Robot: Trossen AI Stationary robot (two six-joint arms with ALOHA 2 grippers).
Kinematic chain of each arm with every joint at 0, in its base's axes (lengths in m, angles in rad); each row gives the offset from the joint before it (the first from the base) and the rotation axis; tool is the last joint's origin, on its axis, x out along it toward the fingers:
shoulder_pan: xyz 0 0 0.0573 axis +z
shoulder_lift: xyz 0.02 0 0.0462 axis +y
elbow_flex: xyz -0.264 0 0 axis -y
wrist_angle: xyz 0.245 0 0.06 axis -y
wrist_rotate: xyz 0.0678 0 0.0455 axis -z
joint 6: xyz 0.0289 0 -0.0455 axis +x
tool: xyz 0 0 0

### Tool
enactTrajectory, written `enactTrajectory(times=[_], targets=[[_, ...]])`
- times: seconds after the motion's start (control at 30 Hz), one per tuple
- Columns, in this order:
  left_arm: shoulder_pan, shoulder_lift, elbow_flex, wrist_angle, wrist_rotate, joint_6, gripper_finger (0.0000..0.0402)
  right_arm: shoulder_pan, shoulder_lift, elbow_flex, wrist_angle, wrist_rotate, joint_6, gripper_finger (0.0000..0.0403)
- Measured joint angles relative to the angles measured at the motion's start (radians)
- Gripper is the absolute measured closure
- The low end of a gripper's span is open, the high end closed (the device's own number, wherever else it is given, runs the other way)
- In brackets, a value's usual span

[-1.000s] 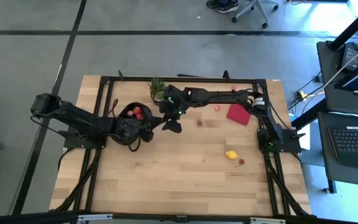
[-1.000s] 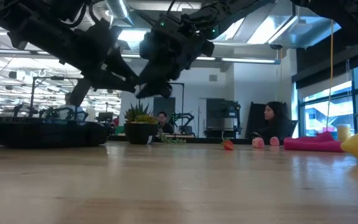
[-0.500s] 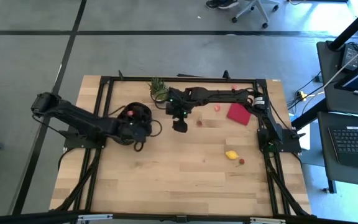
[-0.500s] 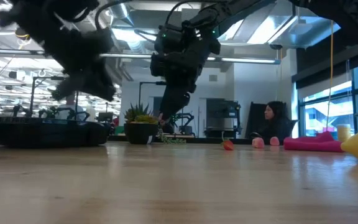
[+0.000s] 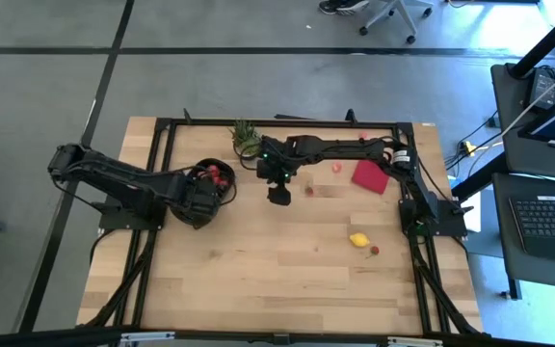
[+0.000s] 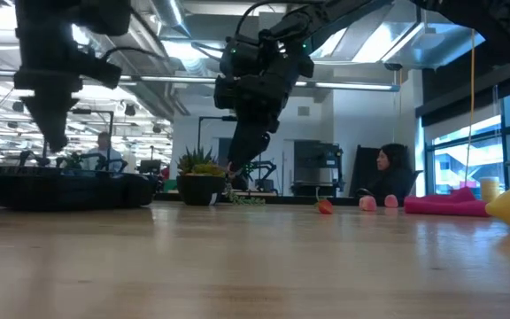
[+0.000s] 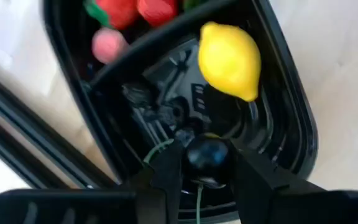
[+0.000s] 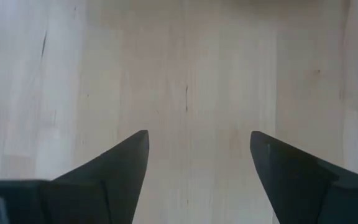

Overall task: Pick and placing Produce into tupperware
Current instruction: Put the black cherry into the black container, then put the red strawberry into the black container

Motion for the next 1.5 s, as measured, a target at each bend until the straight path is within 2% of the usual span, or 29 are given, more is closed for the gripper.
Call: enactTrajectory(times=[0.13,0.5,0.67,0.73,0.9,1.0,1.23,1.37,1.5], targets=[[0.012,0.0,-0.027,0.029,0.034,0.005,0.0289,0.0,0.0,0.0,-0.001,0.0,0.0,0.0121],[0.027,0.0,-0.031,0.034,0.002,0.057,0.0251,0.0,0.0,0.0,-0.074,0.0,-0.001,0.0121],[0.043,0.0,-0.031,0.049,-0.046,0.074,0.0217,0.0,0.0,0.0,-0.186,0.004,-0.001,0.0121],[0.049,0.0,-0.032,0.078,-0.098,0.102,0.02,0.0,0.0,0.0,-0.239,0.031,-0.002,0.0121],[0.05,0.0,-0.032,0.253,-0.257,0.174,0.0174,0.012,0.0,-0.002,-0.361,0.239,-0.026,0.0121],[0.05,0.0,-0.032,0.383,-0.302,0.262,0.0169,0.019,0.0,-0.022,-0.375,0.331,-0.029,0.0121],[0.05,0.0,-0.032,0.668,-0.304,0.529,0.0173,0.018,0.002,-0.116,-0.363,0.343,0.006,0.0121],[0.055,-0.001,-0.05,0.754,-0.303,0.582,0.0169,0.018,0.002,-0.164,-0.327,0.411,0.032,0.0121],[0.08,-0.001,-0.122,0.858,-0.279,0.585,0.0169,0.018,-0.004,-0.192,-0.295,0.408,0.027,0.0121]])
